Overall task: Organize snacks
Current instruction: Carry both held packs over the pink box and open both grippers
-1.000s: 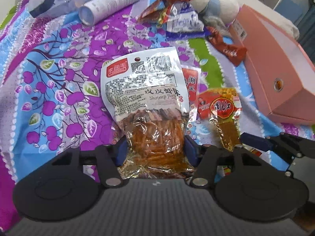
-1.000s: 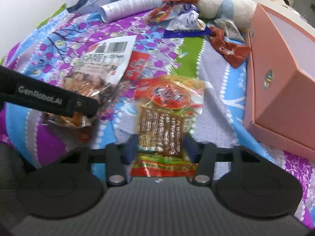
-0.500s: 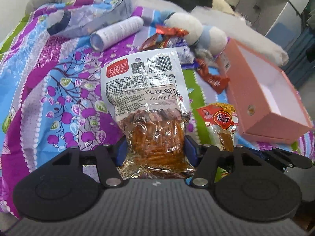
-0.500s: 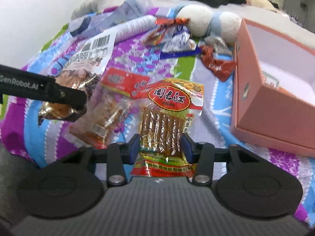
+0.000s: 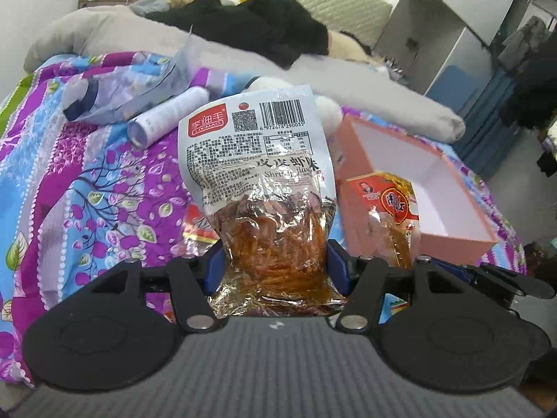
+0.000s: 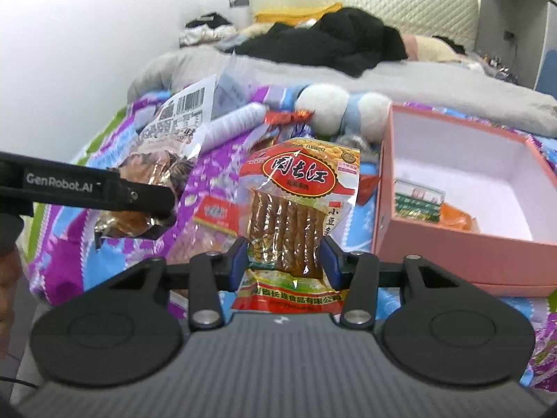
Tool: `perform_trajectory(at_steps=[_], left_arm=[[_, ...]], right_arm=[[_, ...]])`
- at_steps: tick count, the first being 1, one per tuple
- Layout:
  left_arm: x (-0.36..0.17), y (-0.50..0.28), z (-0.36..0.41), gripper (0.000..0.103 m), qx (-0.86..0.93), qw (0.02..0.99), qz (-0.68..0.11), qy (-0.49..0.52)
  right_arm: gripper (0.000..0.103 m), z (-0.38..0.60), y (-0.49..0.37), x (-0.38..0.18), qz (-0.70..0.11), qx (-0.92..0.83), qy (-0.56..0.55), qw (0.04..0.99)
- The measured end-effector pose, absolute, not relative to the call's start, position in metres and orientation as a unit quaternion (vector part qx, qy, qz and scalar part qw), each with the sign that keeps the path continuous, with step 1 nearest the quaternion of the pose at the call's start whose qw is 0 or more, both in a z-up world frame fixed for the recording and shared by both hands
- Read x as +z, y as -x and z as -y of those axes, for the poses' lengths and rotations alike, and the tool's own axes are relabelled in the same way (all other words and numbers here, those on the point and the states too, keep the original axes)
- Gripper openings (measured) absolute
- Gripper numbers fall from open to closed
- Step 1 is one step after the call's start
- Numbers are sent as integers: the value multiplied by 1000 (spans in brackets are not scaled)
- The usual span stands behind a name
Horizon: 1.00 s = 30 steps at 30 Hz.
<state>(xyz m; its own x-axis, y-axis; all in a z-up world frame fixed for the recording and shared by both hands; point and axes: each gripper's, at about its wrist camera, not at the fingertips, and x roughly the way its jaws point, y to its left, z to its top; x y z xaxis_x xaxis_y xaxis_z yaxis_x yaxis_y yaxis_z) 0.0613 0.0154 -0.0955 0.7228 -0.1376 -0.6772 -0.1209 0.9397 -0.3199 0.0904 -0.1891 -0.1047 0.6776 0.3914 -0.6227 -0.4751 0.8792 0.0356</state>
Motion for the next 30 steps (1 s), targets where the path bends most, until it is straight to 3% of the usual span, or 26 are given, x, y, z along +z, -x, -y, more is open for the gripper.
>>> perform_trajectory(at_steps=[15, 30], left_arm=[[-71, -81, 40, 64, -57, 918, -361, 156], [-66, -227, 111, 65, -153, 900, -387, 129]], right_arm=[[48, 237, -87, -79, -298, 201, 21, 933], [48, 285, -179, -74, -312, 149, 31, 938]])
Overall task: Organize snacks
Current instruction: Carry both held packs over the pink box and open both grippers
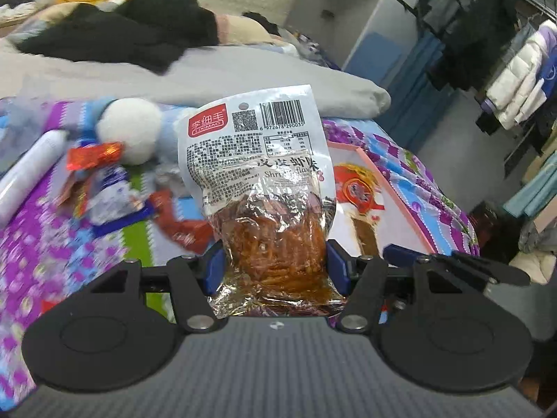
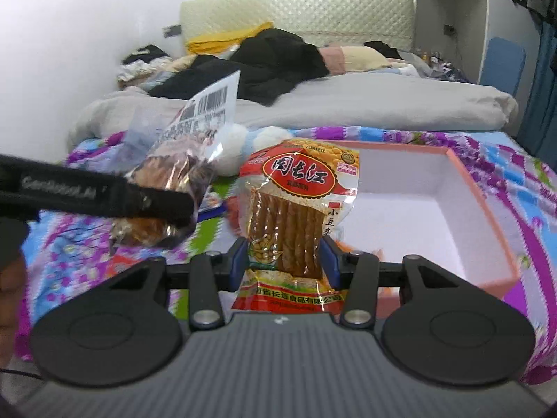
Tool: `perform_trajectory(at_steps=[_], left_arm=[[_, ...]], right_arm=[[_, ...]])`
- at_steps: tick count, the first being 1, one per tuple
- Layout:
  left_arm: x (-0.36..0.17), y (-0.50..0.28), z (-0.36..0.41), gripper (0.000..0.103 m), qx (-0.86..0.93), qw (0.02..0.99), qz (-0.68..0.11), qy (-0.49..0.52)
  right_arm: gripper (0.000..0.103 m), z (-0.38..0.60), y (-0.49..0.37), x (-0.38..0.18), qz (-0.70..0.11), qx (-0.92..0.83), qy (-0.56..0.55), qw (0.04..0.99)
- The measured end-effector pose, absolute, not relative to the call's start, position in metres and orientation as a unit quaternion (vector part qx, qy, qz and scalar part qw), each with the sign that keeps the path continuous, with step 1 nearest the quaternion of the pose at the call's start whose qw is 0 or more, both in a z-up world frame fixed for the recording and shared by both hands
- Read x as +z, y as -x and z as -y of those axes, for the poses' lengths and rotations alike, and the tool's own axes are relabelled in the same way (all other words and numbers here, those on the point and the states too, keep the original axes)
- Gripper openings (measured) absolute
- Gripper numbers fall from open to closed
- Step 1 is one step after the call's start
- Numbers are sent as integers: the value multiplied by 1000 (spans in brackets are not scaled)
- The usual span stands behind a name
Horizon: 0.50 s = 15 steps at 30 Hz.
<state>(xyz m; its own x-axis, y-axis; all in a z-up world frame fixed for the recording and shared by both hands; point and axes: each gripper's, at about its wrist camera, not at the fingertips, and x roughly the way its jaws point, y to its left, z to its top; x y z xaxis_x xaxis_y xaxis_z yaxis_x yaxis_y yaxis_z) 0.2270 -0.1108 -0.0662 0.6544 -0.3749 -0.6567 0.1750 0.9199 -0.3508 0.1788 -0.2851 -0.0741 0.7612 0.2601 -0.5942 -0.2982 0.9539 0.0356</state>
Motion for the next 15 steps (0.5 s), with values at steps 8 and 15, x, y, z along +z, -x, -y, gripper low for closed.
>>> perform_trajectory(at_steps=[8, 15], left_arm=[[-86, -325, 143, 65, -183, 881, -418, 129], [-120, -378, 162, 65, -193, 862, -450, 131]], right_arm=[[48, 313, -264, -88, -348, 118, 33, 929], [48, 335, -315, -114, -372, 94, 19, 923]])
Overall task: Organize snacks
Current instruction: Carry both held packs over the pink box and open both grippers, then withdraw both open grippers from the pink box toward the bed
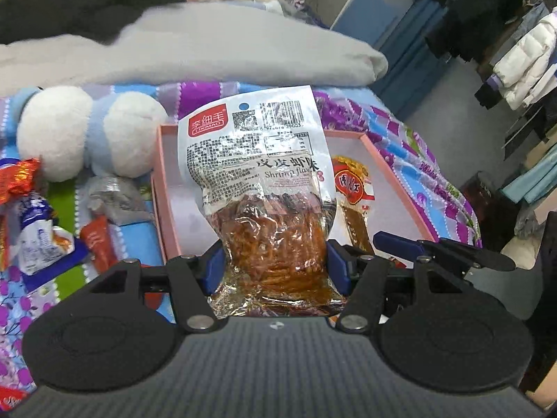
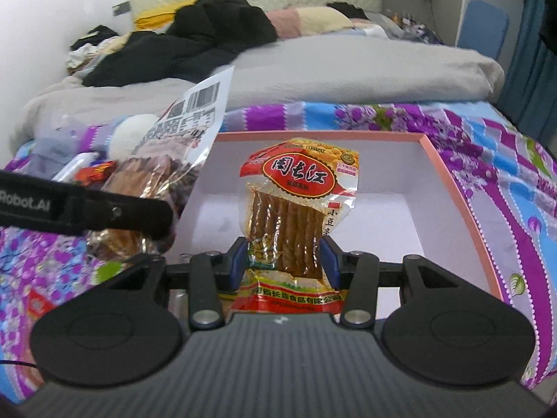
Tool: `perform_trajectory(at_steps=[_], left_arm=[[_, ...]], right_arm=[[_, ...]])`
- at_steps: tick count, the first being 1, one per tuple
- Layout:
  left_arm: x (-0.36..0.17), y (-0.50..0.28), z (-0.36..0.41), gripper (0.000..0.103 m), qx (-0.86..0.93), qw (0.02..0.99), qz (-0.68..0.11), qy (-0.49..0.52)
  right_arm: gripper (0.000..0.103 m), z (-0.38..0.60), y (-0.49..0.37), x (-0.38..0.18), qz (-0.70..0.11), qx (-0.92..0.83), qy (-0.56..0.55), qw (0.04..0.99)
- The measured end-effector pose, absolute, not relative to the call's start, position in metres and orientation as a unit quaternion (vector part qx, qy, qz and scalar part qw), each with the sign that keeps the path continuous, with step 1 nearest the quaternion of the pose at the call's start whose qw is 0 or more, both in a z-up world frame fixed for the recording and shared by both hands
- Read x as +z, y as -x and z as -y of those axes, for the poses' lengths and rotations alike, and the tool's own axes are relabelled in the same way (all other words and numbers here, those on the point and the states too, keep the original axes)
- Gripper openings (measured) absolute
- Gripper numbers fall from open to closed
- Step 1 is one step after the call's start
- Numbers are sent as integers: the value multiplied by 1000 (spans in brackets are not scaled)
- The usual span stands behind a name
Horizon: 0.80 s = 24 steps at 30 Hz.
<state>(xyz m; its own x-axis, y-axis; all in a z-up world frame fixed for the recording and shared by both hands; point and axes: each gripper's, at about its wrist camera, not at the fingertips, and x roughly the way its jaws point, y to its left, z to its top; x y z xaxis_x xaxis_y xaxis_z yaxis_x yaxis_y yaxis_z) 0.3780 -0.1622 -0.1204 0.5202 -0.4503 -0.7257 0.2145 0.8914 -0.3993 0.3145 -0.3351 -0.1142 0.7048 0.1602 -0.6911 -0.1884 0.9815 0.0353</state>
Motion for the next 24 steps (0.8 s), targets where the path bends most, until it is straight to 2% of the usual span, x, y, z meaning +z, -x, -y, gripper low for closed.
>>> perform_trajectory(at_steps=[5, 7, 8, 10, 11, 24], left_arm=[[-138, -393, 167, 66, -198, 855, -461, 132], [-143, -397, 168, 71, -200, 853, -462, 134], [-143, -397, 169, 78, -200, 856, -458, 130], [-141, -396, 169, 81, -194, 862, -451, 126], [-139, -394, 168, 81, -196, 862, -449, 128], [-88, -340, 143, 81, -179, 887, -405, 132]], right_arm=[[48, 342, -334, -132, -387, 81, 12, 919], [49, 341, -339, -136, -390, 74, 25, 917], [49, 341, -341, -137, -393, 72, 25, 916], [63, 343, -341, -138, -394, 71, 19, 916], [66, 344, -340, -138, -394, 69, 16, 916], [66, 339, -301, -108, -367, 75, 1, 927]])
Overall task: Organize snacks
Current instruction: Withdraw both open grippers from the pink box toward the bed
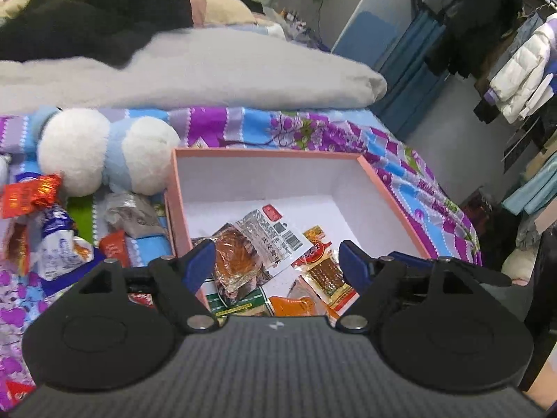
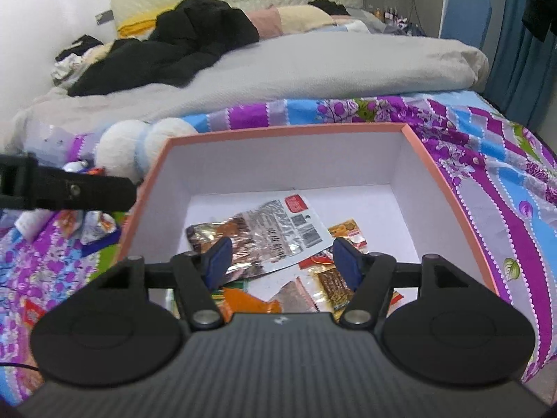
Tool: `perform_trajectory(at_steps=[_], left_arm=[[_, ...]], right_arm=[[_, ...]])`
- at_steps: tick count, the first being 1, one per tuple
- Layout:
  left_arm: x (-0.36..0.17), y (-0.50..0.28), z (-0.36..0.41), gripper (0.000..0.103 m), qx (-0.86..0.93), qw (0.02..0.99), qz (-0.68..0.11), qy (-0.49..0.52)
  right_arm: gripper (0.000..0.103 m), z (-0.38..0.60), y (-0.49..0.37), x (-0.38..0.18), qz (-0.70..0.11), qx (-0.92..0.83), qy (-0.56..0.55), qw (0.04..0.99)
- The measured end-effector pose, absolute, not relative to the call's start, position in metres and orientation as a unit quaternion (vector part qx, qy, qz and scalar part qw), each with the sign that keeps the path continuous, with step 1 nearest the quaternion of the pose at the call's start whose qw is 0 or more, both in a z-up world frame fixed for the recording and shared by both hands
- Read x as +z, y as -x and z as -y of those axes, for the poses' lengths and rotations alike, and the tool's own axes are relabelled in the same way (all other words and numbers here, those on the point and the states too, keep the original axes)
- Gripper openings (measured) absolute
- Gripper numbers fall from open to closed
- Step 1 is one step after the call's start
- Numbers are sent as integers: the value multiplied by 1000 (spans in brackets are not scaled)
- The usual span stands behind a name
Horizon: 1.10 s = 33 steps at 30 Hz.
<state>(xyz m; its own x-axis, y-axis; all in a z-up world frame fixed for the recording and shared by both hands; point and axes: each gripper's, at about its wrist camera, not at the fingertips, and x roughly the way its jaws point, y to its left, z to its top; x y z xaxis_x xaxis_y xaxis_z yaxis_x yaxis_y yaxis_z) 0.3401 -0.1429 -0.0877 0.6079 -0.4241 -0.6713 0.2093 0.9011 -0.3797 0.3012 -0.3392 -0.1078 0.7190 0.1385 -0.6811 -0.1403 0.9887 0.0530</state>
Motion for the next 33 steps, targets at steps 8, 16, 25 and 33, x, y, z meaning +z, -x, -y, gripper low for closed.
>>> perform_trajectory(at_steps=[8, 16, 25, 33], left_arm=[[-46, -280, 121, 81, -169, 903, -367, 143], [-13, -200, 103, 81, -162, 921, -331, 130], [-10, -123, 71, 81, -131, 930, -315, 136], [-14, -55, 51, 81, -105, 937, -311, 119]], right_arm=[[66, 326, -249, -78, -343, 94, -2, 935], [66, 308, -185, -50, -304, 103, 17, 947], [66, 292, -128, -44, -289, 132, 12, 948], [66, 275, -90, -48, -281, 154, -8, 947]])
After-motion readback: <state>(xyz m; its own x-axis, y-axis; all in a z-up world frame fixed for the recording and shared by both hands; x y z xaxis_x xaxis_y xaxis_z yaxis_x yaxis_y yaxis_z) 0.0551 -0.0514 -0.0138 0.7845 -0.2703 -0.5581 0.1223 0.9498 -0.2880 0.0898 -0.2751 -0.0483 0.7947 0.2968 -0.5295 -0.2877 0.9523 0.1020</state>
